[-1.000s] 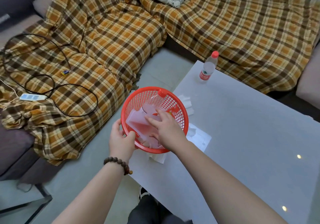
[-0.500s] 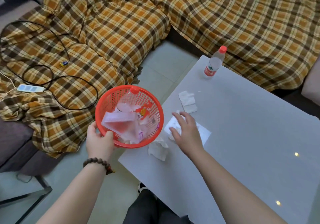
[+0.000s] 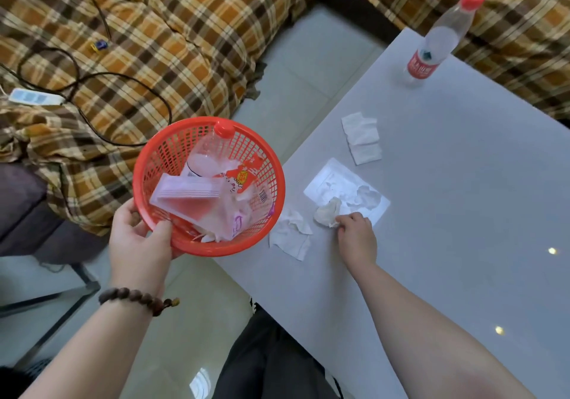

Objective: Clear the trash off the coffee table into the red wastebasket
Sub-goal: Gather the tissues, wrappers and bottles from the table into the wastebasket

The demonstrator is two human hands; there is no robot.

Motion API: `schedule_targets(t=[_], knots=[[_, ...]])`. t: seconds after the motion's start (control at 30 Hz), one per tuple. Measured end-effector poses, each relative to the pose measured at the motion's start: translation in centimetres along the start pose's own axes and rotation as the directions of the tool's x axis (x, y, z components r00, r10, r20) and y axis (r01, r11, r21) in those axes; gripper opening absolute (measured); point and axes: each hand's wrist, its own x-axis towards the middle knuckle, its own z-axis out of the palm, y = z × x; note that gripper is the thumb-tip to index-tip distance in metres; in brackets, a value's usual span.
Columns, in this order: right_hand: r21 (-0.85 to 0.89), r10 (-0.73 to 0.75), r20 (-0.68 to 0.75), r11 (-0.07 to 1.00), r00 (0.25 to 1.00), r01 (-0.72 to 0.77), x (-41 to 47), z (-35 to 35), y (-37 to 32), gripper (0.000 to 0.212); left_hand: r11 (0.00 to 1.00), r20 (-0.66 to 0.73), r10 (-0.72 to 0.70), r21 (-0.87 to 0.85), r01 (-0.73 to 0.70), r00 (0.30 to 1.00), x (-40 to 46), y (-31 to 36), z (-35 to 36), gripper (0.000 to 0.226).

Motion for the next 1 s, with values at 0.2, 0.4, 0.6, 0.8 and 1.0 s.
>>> schedule_targets(t=[0.2, 0.4, 0.6, 0.8, 1.0], knots=[[0.299, -0.064, -0.176, 0.947, 0.982, 0.115, -2.7, -4.8, -6.0, 0.023, 0.997, -0.005, -0.075, 0.027, 0.075, 0.997, -1.1, -0.2, -1.0, 0.051], [0.482, -0.298, -0.362, 0.751, 0.883, 0.451, -8.2, -12.2, -15.2, 0.017, 0.996, 0.038, -0.092, 0.014, 0.091, 0.995, -3.2, 2.7, -1.3, 0.057], [0.259, -0.613, -0.173, 0.727, 0.771, 0.636, -11.6, -12.7, -20.7, 0.017, 0.997, 0.089, -0.076, -0.016, 0.078, 0.993, -4.3, 5.1, -1.7, 0.051], [0.176, -0.701, 0.098, 0.711, 0.706, 0.681, -12.5, -11.7, -21.6, 0.045, 0.996, 0.093, -0.053, -0.068, 0.06, 0.994, -4.2, 6.2, -3.2, 0.04], [0.295, -0.497, -0.087, 0.815, 0.863, 0.499, -11.2, -11.6, -18.8, 0.038, 0.994, 0.051, -0.083, -0.066, 0.087, 0.995, -3.0, 5.7, -4.6, 0.047]])
